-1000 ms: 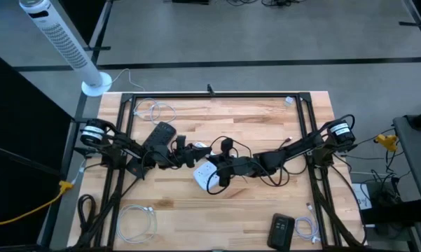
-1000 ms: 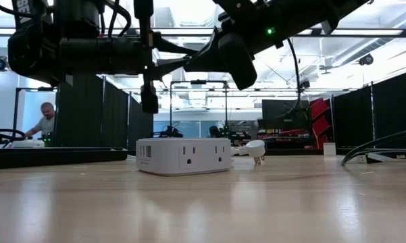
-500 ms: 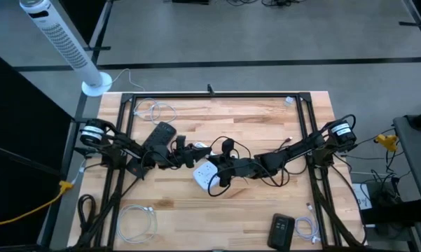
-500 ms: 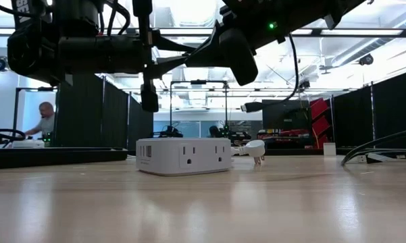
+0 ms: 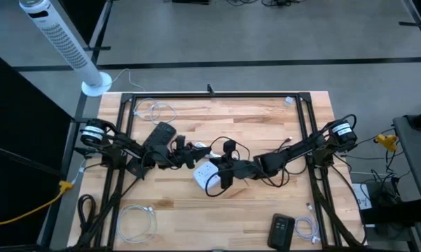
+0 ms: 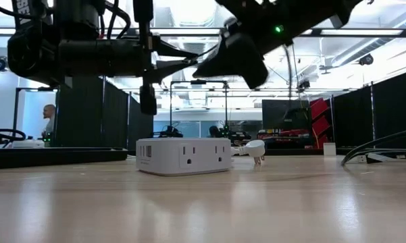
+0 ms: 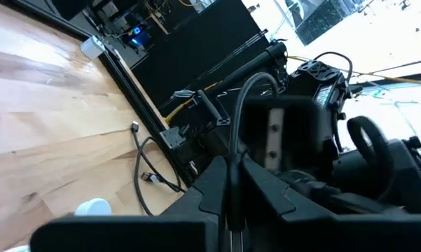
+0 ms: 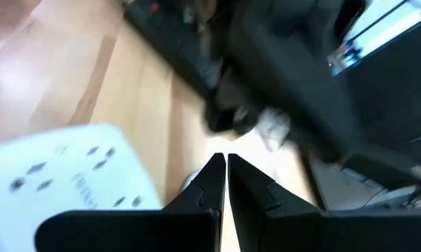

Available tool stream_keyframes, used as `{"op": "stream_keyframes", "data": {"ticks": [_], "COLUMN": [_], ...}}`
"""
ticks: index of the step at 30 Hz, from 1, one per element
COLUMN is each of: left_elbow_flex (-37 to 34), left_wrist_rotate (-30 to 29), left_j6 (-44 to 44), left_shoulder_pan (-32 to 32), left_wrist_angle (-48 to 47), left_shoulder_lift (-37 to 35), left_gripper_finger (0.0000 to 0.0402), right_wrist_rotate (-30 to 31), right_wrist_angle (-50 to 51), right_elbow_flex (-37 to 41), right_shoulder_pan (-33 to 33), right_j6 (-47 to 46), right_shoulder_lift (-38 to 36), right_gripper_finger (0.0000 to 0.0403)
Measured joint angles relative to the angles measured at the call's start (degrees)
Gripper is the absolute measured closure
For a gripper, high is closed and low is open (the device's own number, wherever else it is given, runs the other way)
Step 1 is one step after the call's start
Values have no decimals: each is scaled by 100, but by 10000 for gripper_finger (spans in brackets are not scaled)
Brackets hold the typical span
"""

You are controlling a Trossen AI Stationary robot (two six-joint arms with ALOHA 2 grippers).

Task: Insert USB
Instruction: Insert the left black charger cable into the white outlet extension

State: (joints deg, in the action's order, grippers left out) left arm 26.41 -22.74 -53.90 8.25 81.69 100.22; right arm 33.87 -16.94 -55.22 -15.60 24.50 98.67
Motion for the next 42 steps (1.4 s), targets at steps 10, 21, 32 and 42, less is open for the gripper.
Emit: {"op": "stream_keyframes", "data": {"ticks": [10, 21, 32, 42], "left_elbow_flex": [-468, -537, -305, -148], "left_wrist_rotate": [-159, -369, 244, 562], "left_j6": [1768, 3084, 3315, 3855], "left_shoulder_pan": [74, 350, 382, 577], "left_wrist_angle": [818, 824, 826, 826], "left_shoulder_lift": [-17, -90, -107, -116], "left_gripper_finger": [382, 382, 382, 382], "right_wrist_rotate": [-597, -578, -586, -1141], "right_wrist_angle": [724, 714, 615, -97], "right_elbow_flex": [7, -426, -702, -702], "right_shoulder_pan": [-44, 56, 74, 74], "right_j6": [-1129, -2481, -3122, -3263], "right_shoulder_lift": [2, 13, 17, 20], "right_gripper_finger": [400, 397, 296, 262]}}
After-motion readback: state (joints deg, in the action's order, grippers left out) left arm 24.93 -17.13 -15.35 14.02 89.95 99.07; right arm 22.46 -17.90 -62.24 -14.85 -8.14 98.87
